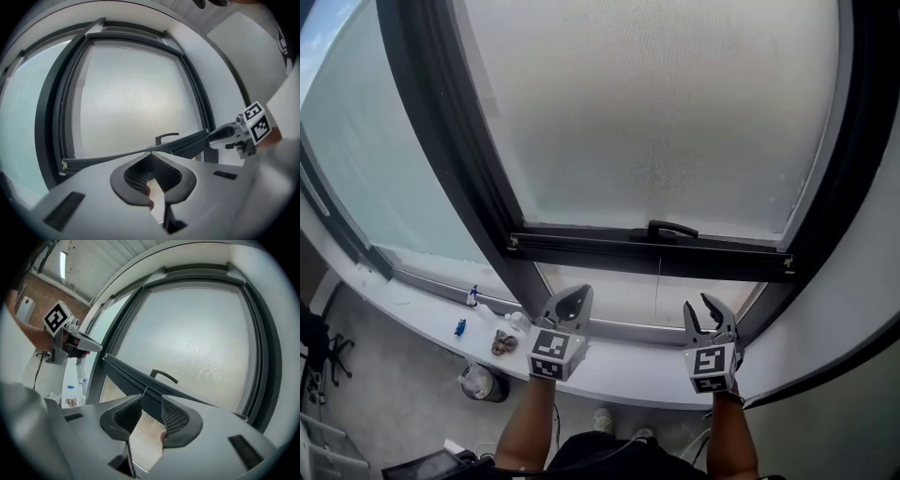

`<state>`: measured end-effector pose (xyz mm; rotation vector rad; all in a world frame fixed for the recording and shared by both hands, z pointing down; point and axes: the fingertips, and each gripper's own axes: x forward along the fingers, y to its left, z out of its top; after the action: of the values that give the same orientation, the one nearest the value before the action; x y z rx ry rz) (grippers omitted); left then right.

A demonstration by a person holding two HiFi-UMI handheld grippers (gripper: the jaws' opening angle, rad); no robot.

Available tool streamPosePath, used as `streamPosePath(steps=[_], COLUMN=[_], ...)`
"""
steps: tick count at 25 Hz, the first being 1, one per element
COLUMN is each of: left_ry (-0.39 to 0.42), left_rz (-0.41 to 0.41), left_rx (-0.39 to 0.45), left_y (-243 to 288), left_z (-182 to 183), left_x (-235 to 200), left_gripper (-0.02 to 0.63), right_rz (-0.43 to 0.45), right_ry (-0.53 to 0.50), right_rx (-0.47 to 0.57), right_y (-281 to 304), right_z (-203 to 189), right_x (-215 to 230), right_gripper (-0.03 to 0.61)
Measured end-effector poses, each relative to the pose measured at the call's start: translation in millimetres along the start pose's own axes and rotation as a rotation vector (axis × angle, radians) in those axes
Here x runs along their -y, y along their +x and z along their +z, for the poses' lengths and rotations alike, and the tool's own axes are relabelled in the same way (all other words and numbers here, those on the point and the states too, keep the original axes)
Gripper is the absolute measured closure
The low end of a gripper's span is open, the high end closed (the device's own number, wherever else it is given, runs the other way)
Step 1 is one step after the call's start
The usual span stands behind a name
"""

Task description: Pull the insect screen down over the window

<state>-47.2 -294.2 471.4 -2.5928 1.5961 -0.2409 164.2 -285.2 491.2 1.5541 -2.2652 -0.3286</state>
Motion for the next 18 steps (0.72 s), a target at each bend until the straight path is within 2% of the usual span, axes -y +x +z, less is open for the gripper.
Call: streamPosePath(steps=[4, 7, 10, 15, 18], left_ry=[-0.078, -0.110, -0.128, -0.053, -0.007], left_rz=[0.008, 0.000, 0.002, 0.051, 0.049], left_rx=[0.000, -0.011, -0.020, 0.004, -0.007], left_y=[-21, -34, -49, -84, -106], left_z=[-12, -27, -39, -55, -59], left_x=[9, 12, 14, 9, 8], left_gripper=[0.612, 0.612, 0.612, 0.612, 0.612], right_rz=[-0.051, -0.092, -0.095, -0.093, -0.076], right_ry=[0.068, 0.093, 0.118, 0.253, 0.268], right_rx=[0.095, 0.111, 0.101, 0.088, 0.109], right_y=[-13, -22, -32, -53, -64], right_z=[2, -1, -4, 2, 4], right_x=[-15, -29, -48, -84, -115], right_gripper=[0.539, 0.571, 0.574, 0.574, 0.575])
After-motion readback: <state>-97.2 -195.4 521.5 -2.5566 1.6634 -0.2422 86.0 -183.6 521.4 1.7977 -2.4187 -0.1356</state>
